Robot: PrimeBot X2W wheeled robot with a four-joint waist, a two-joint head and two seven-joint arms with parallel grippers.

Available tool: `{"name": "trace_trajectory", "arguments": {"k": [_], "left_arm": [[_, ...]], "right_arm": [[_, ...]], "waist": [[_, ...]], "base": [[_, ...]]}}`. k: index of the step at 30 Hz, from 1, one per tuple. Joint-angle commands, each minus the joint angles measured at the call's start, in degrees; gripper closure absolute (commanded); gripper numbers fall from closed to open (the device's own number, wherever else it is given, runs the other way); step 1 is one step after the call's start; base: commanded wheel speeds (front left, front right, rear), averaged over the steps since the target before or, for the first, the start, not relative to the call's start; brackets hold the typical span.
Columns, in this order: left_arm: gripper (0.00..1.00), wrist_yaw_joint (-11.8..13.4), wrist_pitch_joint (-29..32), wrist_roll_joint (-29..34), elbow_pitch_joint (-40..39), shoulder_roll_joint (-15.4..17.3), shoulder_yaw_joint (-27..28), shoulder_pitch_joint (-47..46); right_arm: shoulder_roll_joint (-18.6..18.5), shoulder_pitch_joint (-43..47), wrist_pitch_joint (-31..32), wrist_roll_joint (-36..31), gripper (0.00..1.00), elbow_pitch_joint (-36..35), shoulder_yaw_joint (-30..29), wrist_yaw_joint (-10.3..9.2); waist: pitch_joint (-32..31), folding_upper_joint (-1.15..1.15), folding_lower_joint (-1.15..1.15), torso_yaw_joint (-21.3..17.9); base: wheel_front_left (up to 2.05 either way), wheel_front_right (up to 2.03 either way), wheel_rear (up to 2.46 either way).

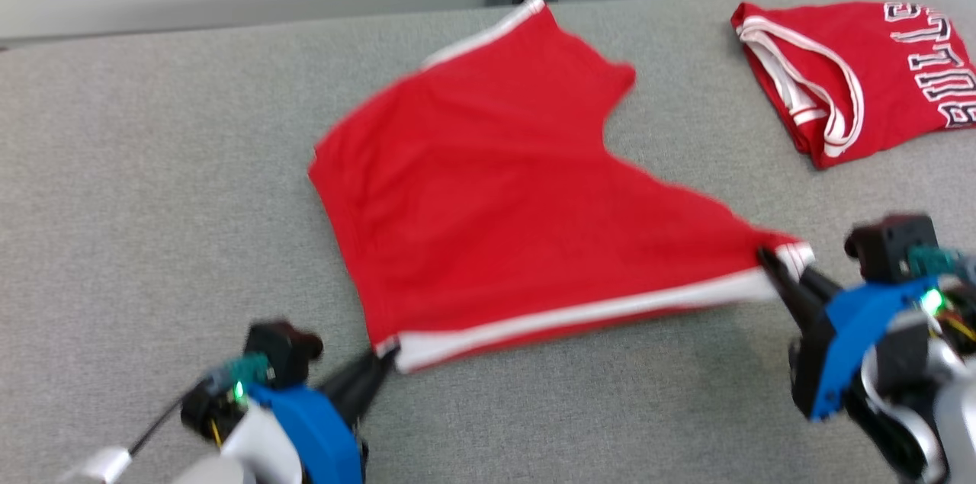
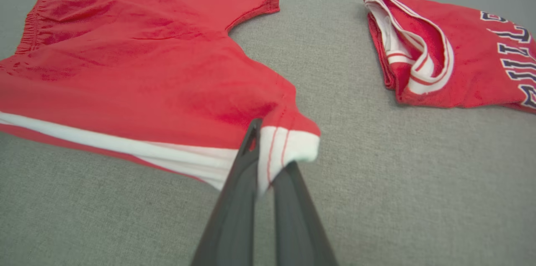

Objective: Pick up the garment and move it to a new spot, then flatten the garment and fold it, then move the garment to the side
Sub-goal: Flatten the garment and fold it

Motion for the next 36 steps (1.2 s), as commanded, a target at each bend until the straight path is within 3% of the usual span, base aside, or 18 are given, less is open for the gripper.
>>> {"name": "trace_trajectory", "arguments": {"k": [1,9,12,16,25,30,36], "left_arm": [[1.0,1.2,1.7,-0.7,-2.2,1.8,-0.4,2.4],[1.0,8.7,12.1,-5.9,-23.4,11.2,-1.4,12.2],[1.0,10.2,13.4,-7.6,-28.2,12.2,-0.6,12.8],[1.0,10.2,14.0,-9.4,-29.2,10.7,0.1,11.4],[1.0,7.0,14.6,-14.1,-22.0,4.7,3.6,3.2],[1.0,4.8,14.7,-19.6,-15.4,0.0,7.0,-2.3],[1.0,2.1,14.7,-21.2,-7.4,-3.5,8.8,-8.6]], "right_arm": [[0.4,3.2,2.0,-0.3,1.0,-2.7,-1.5,-0.11],[3.4,19.7,18.3,-1.3,1.0,-22.9,-6.8,-0.09],[3.5,20.7,21.5,-2.1,1.0,-27.7,-8.4,-0.08],[1.4,17.7,23.0,-3.5,1.0,-29.2,-8.2,-0.07],[-6.8,0.0,28.8,0.3,1.0,-20.8,-0.6,-0.06],[-8.7,-12.3,28.2,2.9,1.0,-10.9,3.0,-0.06],[-10.0,-25.0,25.2,3.9,1.0,-0.2,8.7,-0.06]], "waist": [[-0.9,0.01,0.02,-0.1],[-2.9,0.01,0.02,1.3],[-2.8,0.01,0.02,1.8],[-2.3,0.01,0.02,2.5],[0.4,0.01,0.02,5.8],[3.0,0.01,0.02,8.5],[6.7,0.01,0.02,10.8]], "base": [[0.0,0.0,0.0],[0.0,0.0,0.0],[0.0,0.0,0.0],[0.0,0.0,0.0],[0.0,0.0,0.0],[0.0,0.0,0.0],[0.0,0.0,0.0]]}}
